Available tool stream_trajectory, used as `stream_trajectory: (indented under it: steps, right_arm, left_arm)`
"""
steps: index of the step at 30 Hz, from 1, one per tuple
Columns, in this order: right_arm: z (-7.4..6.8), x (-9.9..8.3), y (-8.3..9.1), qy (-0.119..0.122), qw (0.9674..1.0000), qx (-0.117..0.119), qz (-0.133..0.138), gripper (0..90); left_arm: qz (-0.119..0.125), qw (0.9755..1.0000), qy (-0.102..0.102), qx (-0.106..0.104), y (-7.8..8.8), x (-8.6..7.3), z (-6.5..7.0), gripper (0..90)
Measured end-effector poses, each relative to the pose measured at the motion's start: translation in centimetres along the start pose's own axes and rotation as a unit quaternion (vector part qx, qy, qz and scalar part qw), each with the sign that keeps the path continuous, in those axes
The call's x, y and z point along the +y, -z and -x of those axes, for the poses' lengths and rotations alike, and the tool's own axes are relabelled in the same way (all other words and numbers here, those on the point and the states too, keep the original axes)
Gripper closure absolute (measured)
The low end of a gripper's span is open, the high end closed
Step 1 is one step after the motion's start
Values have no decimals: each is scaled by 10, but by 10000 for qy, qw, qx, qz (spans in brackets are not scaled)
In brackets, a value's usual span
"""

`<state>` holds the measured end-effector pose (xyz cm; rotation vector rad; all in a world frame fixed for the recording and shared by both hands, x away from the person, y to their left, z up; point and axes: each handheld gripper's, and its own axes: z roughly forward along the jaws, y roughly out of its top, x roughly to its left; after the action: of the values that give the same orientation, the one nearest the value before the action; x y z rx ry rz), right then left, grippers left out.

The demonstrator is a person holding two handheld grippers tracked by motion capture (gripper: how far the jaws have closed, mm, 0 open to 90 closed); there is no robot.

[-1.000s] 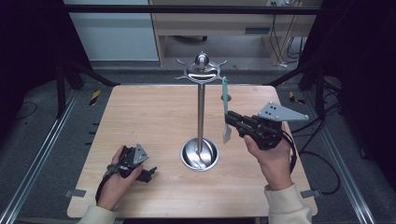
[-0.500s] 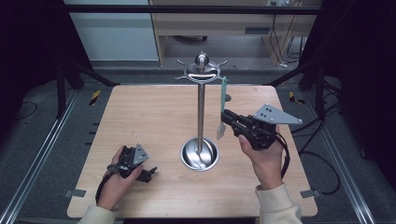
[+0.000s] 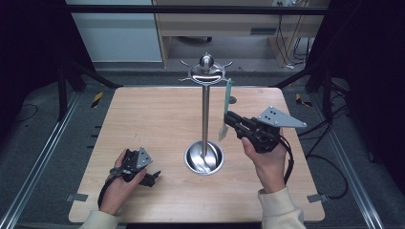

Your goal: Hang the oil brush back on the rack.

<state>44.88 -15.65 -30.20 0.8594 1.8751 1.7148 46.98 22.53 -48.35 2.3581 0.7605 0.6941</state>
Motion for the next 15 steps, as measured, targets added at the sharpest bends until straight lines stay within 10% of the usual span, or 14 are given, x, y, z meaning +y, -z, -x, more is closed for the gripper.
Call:
stream_trajectory:
  steps: [15]
  right_arm:
    - [-1, 3, -2, 52, 9999, 128, 44, 766]
  left_arm:
    - [-7, 10000, -8, -4, 0, 0, 0, 33]
